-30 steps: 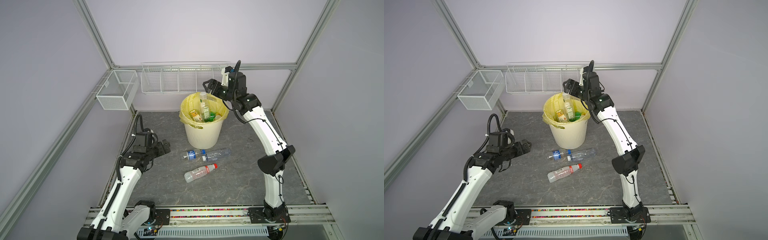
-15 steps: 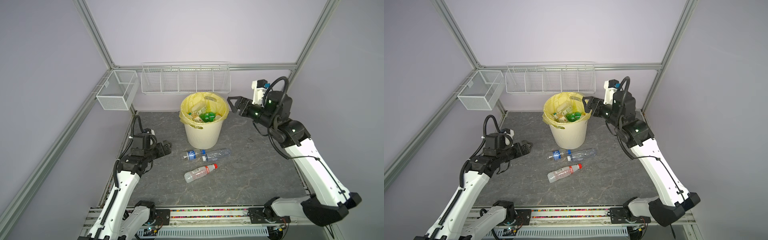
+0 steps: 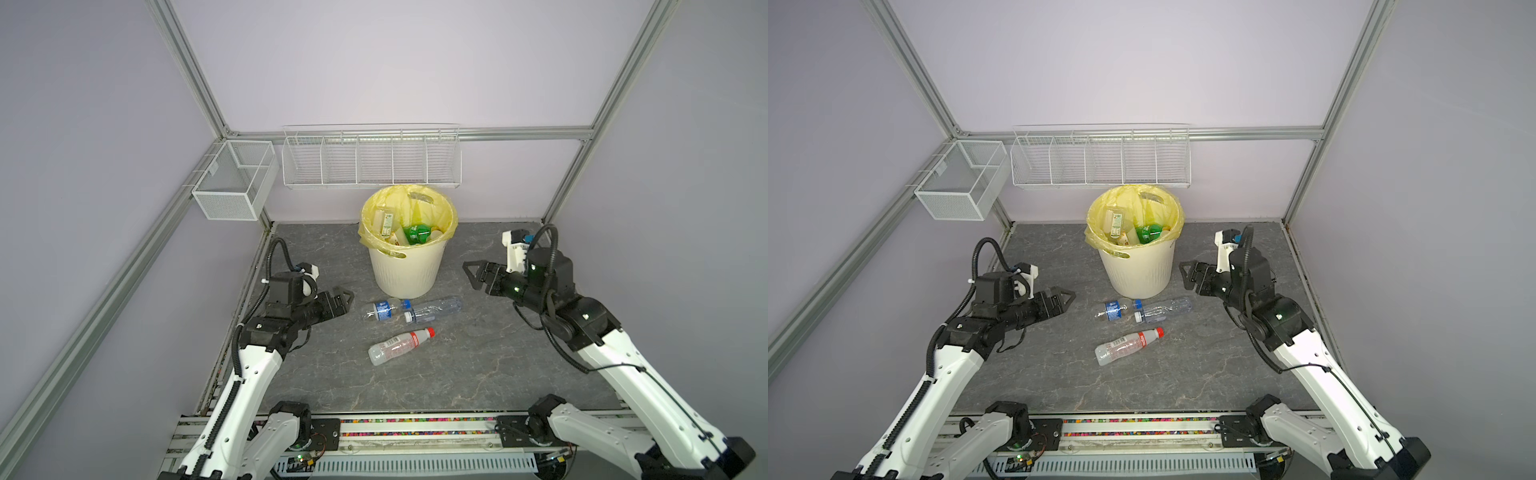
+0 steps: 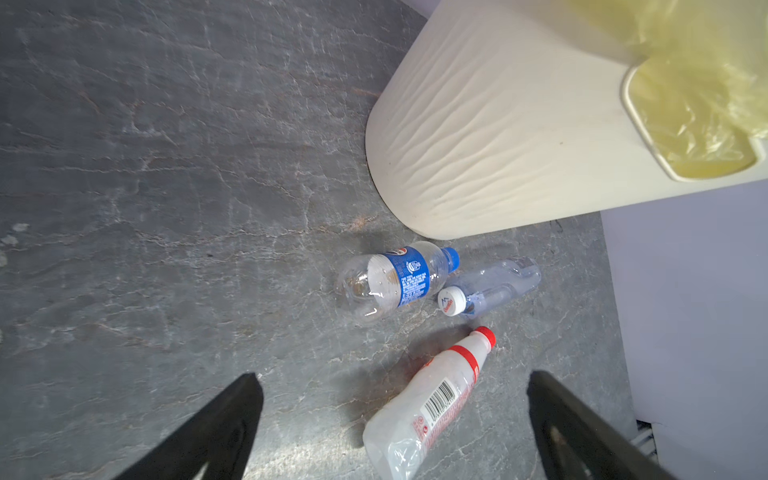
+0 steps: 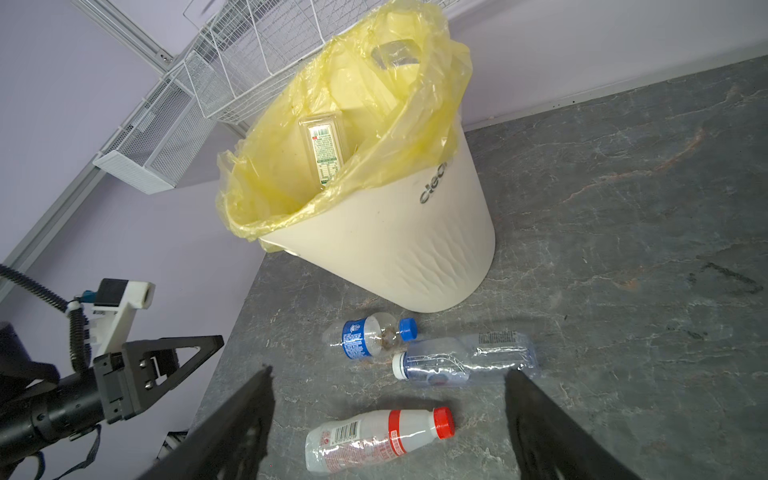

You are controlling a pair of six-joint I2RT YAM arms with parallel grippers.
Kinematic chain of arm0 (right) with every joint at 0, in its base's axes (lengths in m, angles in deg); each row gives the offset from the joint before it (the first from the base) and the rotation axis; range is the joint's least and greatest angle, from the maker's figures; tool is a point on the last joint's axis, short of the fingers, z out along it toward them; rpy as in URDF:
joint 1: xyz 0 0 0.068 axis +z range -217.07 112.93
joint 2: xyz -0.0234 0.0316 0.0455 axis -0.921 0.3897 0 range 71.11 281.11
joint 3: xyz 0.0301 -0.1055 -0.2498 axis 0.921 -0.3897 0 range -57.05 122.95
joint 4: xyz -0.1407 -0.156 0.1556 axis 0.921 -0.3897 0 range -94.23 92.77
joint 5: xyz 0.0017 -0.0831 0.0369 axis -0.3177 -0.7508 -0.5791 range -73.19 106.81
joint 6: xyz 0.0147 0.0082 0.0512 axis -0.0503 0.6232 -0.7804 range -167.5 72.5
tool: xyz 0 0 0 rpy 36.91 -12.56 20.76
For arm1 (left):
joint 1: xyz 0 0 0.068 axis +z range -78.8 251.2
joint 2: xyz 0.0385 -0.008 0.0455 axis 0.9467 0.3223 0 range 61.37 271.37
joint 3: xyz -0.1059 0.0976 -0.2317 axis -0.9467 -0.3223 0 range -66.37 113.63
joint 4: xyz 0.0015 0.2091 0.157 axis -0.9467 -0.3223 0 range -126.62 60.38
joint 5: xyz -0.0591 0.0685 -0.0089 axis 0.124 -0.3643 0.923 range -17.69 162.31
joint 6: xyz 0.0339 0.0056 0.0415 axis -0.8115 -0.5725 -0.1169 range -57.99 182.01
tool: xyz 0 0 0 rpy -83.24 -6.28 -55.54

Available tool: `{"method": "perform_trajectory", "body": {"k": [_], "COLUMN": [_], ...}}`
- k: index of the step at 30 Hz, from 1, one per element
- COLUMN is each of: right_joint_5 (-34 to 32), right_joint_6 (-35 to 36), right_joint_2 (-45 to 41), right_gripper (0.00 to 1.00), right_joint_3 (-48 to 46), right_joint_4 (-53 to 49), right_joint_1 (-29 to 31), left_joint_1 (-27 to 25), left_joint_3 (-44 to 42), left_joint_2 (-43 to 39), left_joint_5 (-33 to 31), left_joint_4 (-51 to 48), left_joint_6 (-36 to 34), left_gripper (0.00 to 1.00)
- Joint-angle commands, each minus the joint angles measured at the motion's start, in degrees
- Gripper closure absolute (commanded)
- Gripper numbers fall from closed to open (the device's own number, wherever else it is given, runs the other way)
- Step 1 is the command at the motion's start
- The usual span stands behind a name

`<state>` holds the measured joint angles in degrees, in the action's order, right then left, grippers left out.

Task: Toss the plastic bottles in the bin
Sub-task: 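Draw the right gripper back from the bin while the left gripper moves toward the bottles, then lower the left gripper over the red-capped milk bottle and close on it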

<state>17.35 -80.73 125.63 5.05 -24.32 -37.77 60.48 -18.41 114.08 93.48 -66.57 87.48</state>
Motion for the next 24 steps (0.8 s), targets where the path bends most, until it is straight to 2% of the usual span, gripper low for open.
{"method": "perform_trajectory", "body": {"k": [1, 6, 12, 18, 21, 24], "right_joint_5": [-1.5, -4.2, -5.5, -4.7, -4.5, -4.1], "right_joint_6": [-1.5, -3.0, -4.7, -4.3, -3.6, -3.2], "right_joint_2": [-4.3, -10.9, -16.0, -16.6, -15.9, -15.2], "right_gripper": [0.12, 0.12, 0.12, 0.12, 0.12, 0.12], "right_joint_3": [-4.3, -10.6, -17.8, -21.6, -22.1, -22.1], "right_joint_4": [-1.9, -3.9, -4.3, -4.6, -4.6, -3.7], "right_joint_1": [-0.1, -0.1, -0.2, -0.1, -0.1, -0.1], "left_joint_1": [-1.1, -7.6, -11.7, -16.2, -16.7, -17.7], "left_joint_3": [-1.5, -2.7, -6.2, -7.4, -9.1, -9.6], "left_joint_2": [-1.2, -1.8, -2.0, -7.7, -9.2, -7.0], "left_joint_5": [3.9, -0.2, -1.9, -10.0, -10.7, -10.1], "left_joint_4": [3.8, 4.6, 5.6, 2.8, 4.0, 4.7], "left_joint_6": [1.3, 2.4, 3.7, 1.2, 2.2, 2.7], "left_gripper": [0.01, 0.01, 0.01, 0.01, 0.01, 0.00]}}
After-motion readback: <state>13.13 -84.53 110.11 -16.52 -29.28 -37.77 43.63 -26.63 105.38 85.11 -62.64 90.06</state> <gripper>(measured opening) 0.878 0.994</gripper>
